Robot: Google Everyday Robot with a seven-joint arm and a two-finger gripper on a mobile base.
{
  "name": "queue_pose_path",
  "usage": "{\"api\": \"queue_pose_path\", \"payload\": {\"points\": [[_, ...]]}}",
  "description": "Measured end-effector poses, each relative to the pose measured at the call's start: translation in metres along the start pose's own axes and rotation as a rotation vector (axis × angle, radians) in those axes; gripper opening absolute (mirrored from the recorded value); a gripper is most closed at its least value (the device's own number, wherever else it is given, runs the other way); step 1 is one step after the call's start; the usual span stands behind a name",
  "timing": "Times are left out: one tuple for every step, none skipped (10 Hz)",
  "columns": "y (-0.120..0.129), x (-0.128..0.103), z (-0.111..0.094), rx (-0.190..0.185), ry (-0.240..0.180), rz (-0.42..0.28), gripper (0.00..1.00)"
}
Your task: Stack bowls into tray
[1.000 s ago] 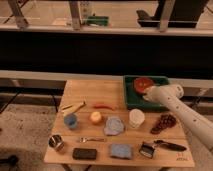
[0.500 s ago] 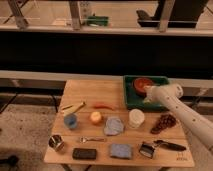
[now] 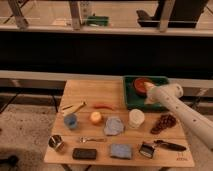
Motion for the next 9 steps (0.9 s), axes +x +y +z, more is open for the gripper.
{"api": "queue_pose_path", "payload": {"points": [[-0.004,0.0,-0.005,0.007,0.013,-0.01,0.8],[-0.013,-0.004,-0.014,0.016,0.032,-0.031,0.8],[-0.019,-0.009,-0.019,0.023,0.04,-0.048,0.8],[-0.022,-0.012,-0.02,0.028,0.046,-0.061,0.8],[-0.027,-0.014,-0.024,0.038,0.051,-0.072,0.8],[-0.035,-0.017,-0.031,0.052,0.053,-0.081,0.8],[-0.044,-0.023,-0.039,0.065,0.052,-0.088,0.8],[-0.057,-0.031,-0.05,0.086,0.047,-0.092,0.8],[-0.062,-0.033,-0.057,0.09,0.047,-0.088,0.8]]}}
